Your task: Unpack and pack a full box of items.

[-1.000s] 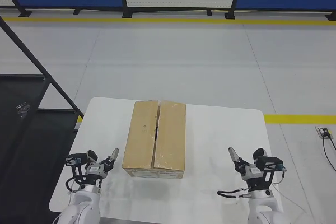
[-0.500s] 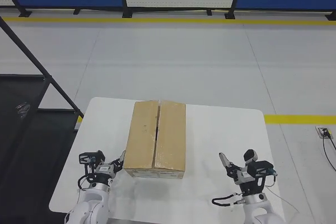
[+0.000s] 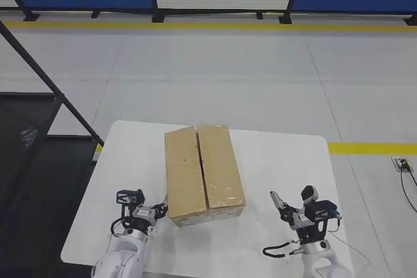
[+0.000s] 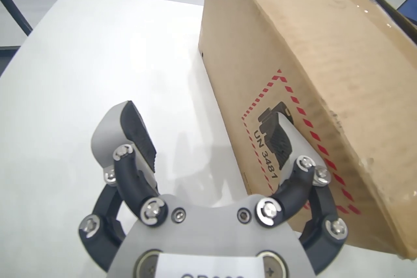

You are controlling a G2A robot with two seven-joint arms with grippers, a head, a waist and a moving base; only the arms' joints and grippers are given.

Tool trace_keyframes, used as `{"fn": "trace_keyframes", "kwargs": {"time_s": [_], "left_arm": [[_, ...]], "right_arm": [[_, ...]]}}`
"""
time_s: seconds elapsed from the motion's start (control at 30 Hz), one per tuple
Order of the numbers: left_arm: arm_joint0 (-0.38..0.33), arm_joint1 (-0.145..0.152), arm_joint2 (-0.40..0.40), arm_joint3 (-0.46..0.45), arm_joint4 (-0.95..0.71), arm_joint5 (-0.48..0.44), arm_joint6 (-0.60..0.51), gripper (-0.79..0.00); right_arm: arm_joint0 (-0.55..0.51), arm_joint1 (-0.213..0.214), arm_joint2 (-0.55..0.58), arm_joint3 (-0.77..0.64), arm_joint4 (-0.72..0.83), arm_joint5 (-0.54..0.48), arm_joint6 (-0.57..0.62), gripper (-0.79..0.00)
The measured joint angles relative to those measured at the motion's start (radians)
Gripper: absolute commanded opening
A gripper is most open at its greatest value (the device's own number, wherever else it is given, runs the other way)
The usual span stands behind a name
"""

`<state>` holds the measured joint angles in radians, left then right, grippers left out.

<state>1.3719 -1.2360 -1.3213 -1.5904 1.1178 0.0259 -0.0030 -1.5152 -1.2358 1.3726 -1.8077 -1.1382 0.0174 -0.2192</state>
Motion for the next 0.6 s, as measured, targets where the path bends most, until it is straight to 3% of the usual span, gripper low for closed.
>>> {"fn": "trace_keyframes", "kwargs": {"time_s": [0.6], "left_arm": [[-0.008,-0.012,0.061,0.001,0.062,-0.034,0.0,0.0]], "right_arm": [[-0.053,-0.002,0.045,-0.025,-0.012,-0.033,-0.024,0.0]]}}
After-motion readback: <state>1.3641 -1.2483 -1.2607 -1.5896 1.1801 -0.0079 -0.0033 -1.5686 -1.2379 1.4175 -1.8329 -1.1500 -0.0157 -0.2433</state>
